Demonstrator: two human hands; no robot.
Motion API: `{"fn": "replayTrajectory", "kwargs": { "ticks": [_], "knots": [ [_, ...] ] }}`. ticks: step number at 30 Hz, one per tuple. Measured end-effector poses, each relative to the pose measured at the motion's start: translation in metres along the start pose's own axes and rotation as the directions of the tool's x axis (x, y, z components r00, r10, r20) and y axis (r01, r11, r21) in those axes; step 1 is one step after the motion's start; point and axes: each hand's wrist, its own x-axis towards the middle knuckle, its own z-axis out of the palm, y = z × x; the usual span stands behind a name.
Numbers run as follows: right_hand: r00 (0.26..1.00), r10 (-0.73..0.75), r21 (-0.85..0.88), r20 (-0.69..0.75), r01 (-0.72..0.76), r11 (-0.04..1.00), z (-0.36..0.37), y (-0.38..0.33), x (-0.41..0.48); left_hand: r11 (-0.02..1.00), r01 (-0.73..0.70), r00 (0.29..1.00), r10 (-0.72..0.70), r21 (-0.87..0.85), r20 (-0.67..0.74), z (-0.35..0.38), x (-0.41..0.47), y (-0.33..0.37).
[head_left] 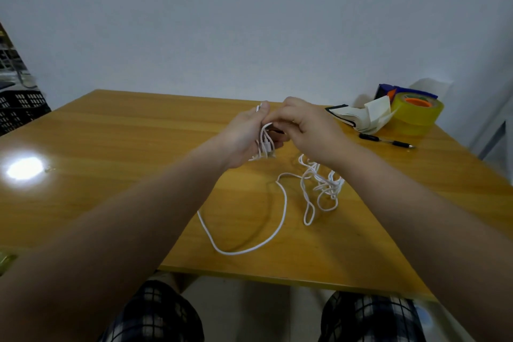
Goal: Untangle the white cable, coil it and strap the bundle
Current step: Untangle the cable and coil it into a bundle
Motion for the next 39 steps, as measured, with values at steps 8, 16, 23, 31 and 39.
{"fn": "replayTrajectory", "kwargs": {
  "ticks": [8, 16, 23, 31, 39],
  "knots": [
    [0.986, 0.124, 0.020, -0.112, -0.123, 0.992, -0.009, 0.007, 0.005, 0.993, 0.111, 0.989, -0.113, 0.028, 0.094, 0.003, -0.007, 0.002],
    [0.973, 0.229, -0.027, 0.002, -0.229, 0.973, -0.027, 0.030, -0.004, 0.895, 0.051, 0.979, -0.132, 0.444, 0.154, -0.015, -0.016, 0.012],
    [0.945, 0.323, 0.099, -0.047, -0.317, 0.943, -0.043, 0.056, -0.015, 0.945, 0.026, 0.999, -0.013, 0.327, -0.042, -0.042, -0.012, 0.001],
    [0.931, 0.364, 0.012, -0.025, -0.364, 0.931, -0.033, 0.063, -0.024, 0.912, 0.121, 0.991, -0.136, -0.392, -0.011, -0.048, -0.012, -0.014],
    [0.801, 0.581, -0.246, 0.141, -0.540, 0.805, 0.007, 0.059, -0.029, 0.839, 0.010, 0.995, 0.048, -0.545, 0.092, -0.008, -0.029, 0.000]
  ]
}}
